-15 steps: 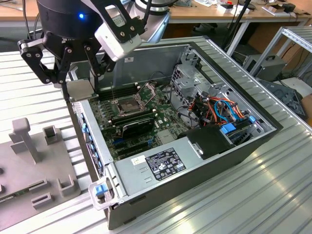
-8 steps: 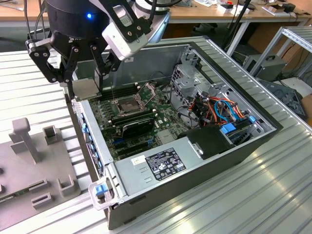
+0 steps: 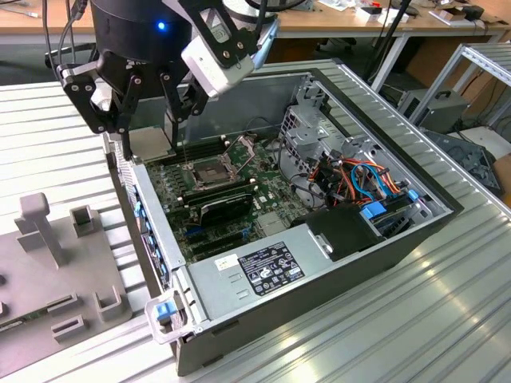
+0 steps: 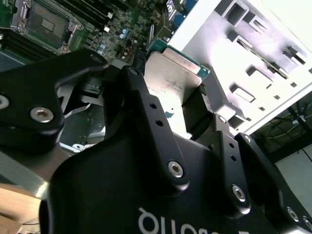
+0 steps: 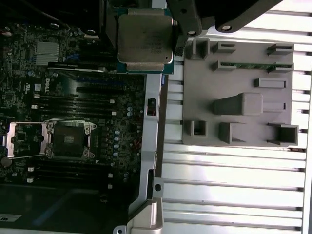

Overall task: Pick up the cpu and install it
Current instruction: 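Pick up the cpu and move it towards the insertion slot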

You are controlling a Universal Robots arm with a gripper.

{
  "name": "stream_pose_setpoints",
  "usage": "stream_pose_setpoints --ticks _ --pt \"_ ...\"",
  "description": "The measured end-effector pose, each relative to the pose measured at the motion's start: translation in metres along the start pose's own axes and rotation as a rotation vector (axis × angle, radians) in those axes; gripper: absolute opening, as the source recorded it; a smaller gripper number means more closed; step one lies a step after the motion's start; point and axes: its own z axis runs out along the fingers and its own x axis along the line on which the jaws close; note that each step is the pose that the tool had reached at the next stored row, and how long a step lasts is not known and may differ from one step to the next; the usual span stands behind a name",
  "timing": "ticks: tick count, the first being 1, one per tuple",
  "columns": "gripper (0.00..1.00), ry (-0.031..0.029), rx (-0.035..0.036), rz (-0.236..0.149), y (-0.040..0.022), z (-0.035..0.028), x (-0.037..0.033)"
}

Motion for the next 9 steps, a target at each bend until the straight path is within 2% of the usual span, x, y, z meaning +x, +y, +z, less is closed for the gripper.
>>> stream_pose_setpoints --ticks 9 --pt "0.55 -0.0001 0.0 0.0 -0.0008 -0.0002 -0.0124"
